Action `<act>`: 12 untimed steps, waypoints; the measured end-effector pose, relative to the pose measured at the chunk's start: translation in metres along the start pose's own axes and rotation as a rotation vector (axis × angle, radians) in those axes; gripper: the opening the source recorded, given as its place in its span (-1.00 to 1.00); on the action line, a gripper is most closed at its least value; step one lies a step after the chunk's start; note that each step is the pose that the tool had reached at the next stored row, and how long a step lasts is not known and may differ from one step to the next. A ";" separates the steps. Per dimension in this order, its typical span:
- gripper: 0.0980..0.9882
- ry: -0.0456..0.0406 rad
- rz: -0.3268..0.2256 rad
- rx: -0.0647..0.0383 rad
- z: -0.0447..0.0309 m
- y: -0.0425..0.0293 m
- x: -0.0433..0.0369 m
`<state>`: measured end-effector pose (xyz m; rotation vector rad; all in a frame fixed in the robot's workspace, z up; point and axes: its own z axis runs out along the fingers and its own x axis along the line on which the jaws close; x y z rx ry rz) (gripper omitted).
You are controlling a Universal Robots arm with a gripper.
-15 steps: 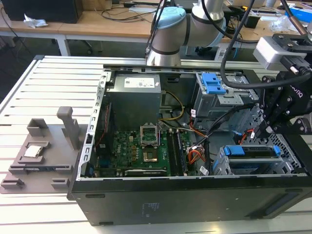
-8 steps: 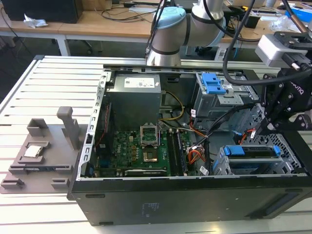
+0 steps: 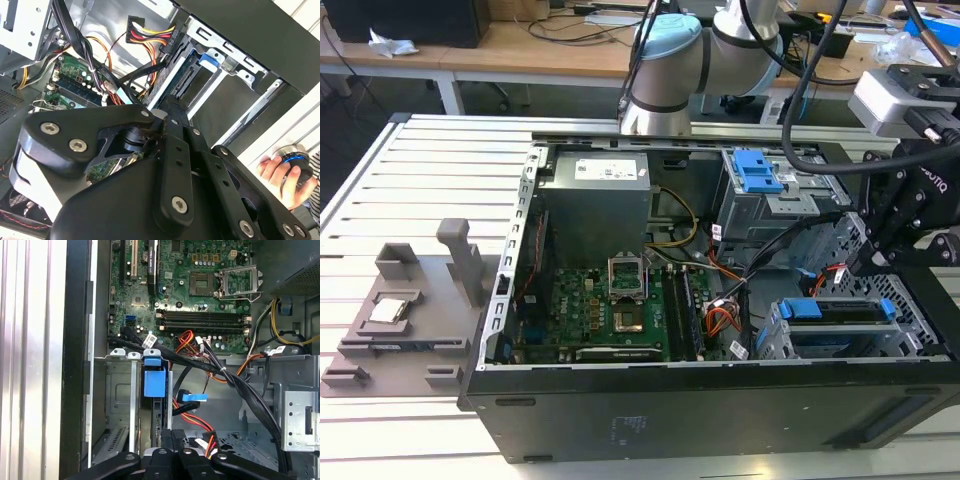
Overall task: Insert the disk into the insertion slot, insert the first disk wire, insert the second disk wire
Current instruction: 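Insert the first disk wire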
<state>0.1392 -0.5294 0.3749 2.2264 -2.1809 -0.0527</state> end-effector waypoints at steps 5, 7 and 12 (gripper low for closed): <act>-0.96 0.0000 0.000 0.000 0.0000 0.0000 0.0000; -0.69 -0.0001 0.000 0.000 0.0000 0.0000 0.0000; -0.28 0.0000 0.000 0.000 0.0000 -0.0001 0.0000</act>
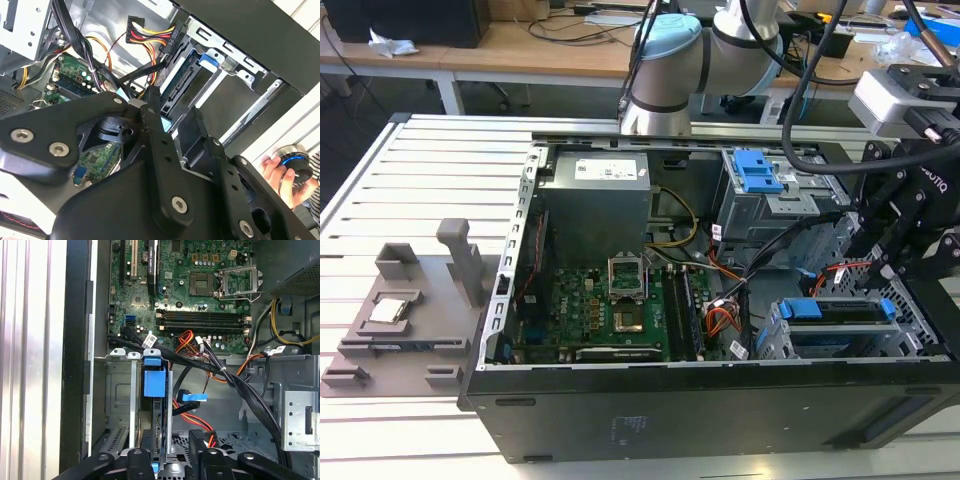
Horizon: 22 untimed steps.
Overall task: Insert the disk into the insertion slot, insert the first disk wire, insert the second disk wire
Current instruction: 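Insert the first disk wire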
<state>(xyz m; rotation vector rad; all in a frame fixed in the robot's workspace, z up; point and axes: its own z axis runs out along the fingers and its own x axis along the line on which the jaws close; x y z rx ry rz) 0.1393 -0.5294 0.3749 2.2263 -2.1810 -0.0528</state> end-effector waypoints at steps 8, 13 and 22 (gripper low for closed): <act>-0.28 0.0001 0.000 0.000 -0.0006 -0.0144 -0.0065; -0.28 0.0059 -0.010 -0.001 0.0057 -0.0259 -0.0206; -0.28 0.0405 -0.029 -0.002 0.0193 -0.0382 -0.0279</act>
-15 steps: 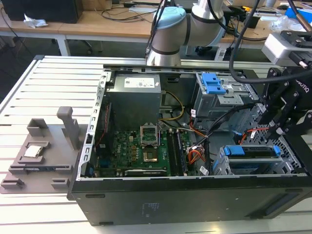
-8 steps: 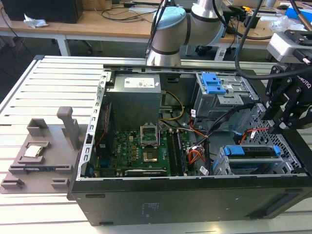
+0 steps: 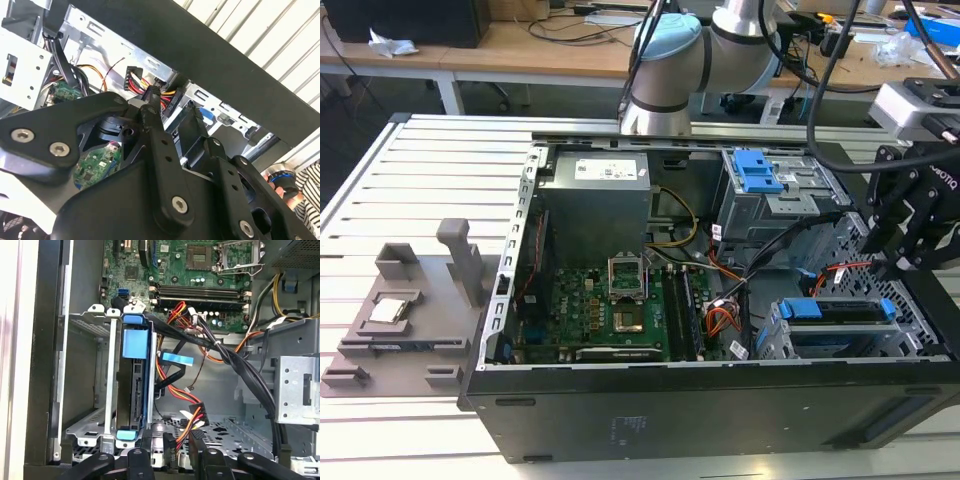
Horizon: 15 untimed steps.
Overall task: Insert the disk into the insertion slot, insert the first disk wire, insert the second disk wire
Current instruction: 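Insert the first disk wire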
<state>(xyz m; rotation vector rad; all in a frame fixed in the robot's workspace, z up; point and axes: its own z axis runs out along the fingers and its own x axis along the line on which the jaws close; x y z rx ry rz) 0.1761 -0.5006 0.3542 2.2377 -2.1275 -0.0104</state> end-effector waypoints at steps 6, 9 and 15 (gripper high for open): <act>-0.28 0.0091 -0.006 0.000 0.0015 -0.0005 0.0000; -0.45 0.0095 -0.006 0.000 0.0015 -0.0005 0.0000; -0.82 0.0102 -0.006 0.000 0.0015 -0.0005 0.0000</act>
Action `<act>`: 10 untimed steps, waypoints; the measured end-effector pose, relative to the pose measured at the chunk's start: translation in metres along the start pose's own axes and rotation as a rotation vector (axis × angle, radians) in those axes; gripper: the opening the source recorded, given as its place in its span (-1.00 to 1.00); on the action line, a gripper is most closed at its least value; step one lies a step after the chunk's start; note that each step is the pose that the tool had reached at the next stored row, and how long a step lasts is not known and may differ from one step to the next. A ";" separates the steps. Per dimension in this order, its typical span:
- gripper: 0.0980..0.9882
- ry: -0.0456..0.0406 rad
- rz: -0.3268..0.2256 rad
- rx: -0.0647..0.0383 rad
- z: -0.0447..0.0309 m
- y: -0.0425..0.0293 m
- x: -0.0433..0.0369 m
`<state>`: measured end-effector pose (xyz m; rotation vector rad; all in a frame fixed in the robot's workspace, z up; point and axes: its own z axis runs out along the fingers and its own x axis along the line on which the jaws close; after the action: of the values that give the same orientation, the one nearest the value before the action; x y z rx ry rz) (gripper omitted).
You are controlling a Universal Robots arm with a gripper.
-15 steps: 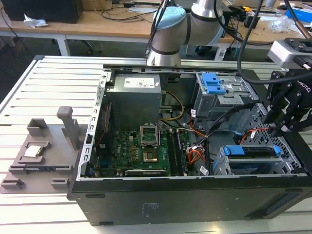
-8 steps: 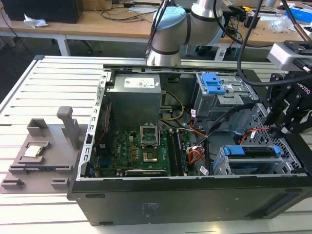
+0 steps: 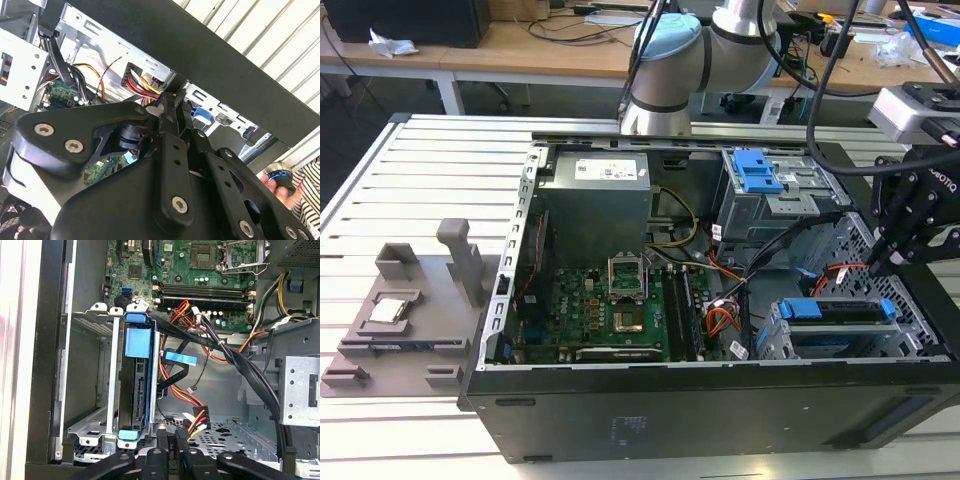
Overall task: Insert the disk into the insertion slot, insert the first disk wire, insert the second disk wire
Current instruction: 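Insert the first disk wire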
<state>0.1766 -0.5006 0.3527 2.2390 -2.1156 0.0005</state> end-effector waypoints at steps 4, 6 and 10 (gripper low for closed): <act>-0.82 -0.0003 0.000 0.000 -0.0007 0.0000 0.0000; -0.82 0.0000 0.000 0.000 -0.0039 0.0001 0.0000; -0.84 0.0003 0.000 0.000 -0.0112 0.0003 -0.0040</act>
<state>0.1765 -0.4961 0.3637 2.2389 -2.1154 0.0008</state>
